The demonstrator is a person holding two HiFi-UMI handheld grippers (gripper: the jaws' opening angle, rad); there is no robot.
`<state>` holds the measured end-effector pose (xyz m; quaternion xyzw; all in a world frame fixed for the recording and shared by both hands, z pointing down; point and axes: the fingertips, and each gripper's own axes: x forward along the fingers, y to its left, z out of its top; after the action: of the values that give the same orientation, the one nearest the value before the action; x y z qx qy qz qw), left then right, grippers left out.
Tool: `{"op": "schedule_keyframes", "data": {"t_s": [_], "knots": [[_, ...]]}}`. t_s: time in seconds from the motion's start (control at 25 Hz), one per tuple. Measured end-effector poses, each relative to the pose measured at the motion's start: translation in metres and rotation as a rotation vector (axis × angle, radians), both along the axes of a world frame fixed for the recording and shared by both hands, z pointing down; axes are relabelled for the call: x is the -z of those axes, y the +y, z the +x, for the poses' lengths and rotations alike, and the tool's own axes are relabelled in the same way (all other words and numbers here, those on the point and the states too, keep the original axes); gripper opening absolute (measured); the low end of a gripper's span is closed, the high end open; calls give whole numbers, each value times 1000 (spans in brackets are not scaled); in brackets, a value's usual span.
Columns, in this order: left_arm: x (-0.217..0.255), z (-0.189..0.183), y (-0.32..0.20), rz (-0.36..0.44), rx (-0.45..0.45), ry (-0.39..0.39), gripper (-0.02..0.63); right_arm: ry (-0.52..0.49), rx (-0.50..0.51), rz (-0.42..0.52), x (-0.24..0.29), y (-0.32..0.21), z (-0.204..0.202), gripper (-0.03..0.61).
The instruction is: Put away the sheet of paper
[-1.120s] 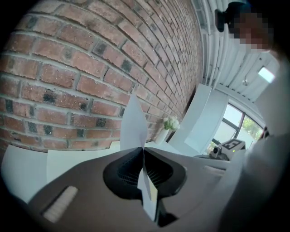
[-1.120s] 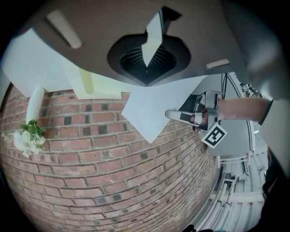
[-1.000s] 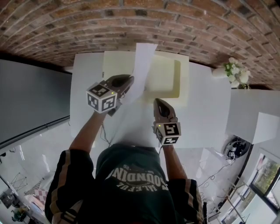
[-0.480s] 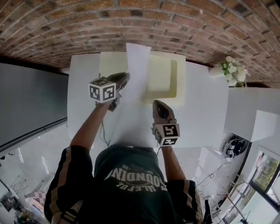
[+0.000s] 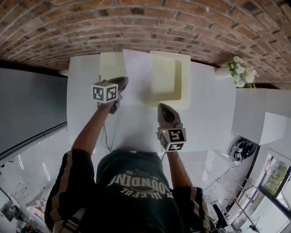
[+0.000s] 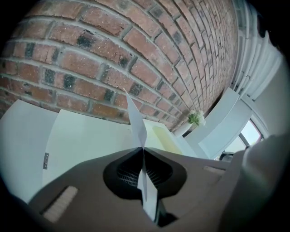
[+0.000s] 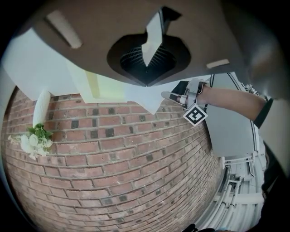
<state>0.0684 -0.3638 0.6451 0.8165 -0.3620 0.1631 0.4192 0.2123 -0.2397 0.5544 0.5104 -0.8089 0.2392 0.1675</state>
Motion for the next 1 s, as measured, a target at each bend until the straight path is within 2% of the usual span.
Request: {"op": "schedule_keyframes", "data": {"t_s": [0.16,0.36,1.0], "knots": [[-15,-5,0,-28,13,-16,11,3,-3,-7,-2,1,3,0],[-24,1,-5,-46,24,1,11,9,-4,-13,-4,3,7,0],[-49,50,-12,-80,-3,17,11,12,-37,-31,-11,5,31,0]]}}
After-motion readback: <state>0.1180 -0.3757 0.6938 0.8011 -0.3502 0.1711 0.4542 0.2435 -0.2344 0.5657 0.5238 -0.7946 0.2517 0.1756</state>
